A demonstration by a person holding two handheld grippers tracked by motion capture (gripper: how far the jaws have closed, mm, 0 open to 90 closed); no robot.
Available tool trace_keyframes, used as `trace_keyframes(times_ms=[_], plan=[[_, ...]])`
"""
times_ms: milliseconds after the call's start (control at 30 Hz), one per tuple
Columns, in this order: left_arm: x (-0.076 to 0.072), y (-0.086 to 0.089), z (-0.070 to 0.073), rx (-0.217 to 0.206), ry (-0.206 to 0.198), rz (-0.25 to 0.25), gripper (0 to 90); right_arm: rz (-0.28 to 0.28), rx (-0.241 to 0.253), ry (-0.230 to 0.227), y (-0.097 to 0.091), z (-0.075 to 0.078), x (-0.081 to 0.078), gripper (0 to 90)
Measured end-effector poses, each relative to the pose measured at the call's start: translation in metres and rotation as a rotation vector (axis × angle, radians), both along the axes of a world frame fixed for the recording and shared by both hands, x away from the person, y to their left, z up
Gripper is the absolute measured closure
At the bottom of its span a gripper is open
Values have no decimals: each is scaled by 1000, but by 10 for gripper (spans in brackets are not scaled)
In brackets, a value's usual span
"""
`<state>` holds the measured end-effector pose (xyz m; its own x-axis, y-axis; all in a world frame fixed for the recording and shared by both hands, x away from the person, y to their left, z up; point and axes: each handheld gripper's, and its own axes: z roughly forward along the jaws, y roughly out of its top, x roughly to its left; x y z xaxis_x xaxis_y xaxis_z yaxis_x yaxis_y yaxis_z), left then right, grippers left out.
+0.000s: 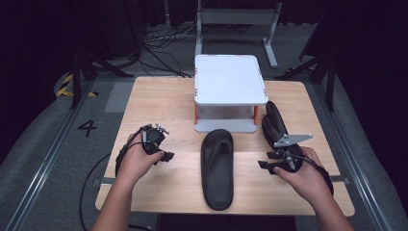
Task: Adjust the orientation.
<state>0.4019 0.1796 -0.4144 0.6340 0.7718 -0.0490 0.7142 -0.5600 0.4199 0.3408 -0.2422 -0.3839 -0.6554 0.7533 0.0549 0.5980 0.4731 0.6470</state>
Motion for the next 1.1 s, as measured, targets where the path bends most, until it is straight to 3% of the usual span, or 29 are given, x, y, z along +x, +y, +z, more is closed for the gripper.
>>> trace_keyframes(times_ms=[233,333,400,433,633,767,900,1000,1100], plan=[[-10,14,1,10,3,29,294,-81,44,-71,-19,14,25,482],[-17,19,-2,13,4,34,296,-161,26,-121,-31,13,39,481],[-20,23,-3,16,9,44,296,-178,23,-130,-34,13,41,481],[-25,27,-4,22,9,61,297,-224,23,-142,-42,13,52,467],[-41,41,-7,26,20,102,297,-279,3,-133,-55,13,82,431],[-47,48,-10,31,26,129,297,-302,11,-110,-58,4,98,444],[-51,48,-13,34,34,134,300,-349,-36,-138,-53,-8,107,478],[-54,48,-13,31,30,126,301,-359,9,-99,-49,-11,109,584],[-54,51,-12,34,25,132,303,-382,1,-94,-49,-7,106,626]])
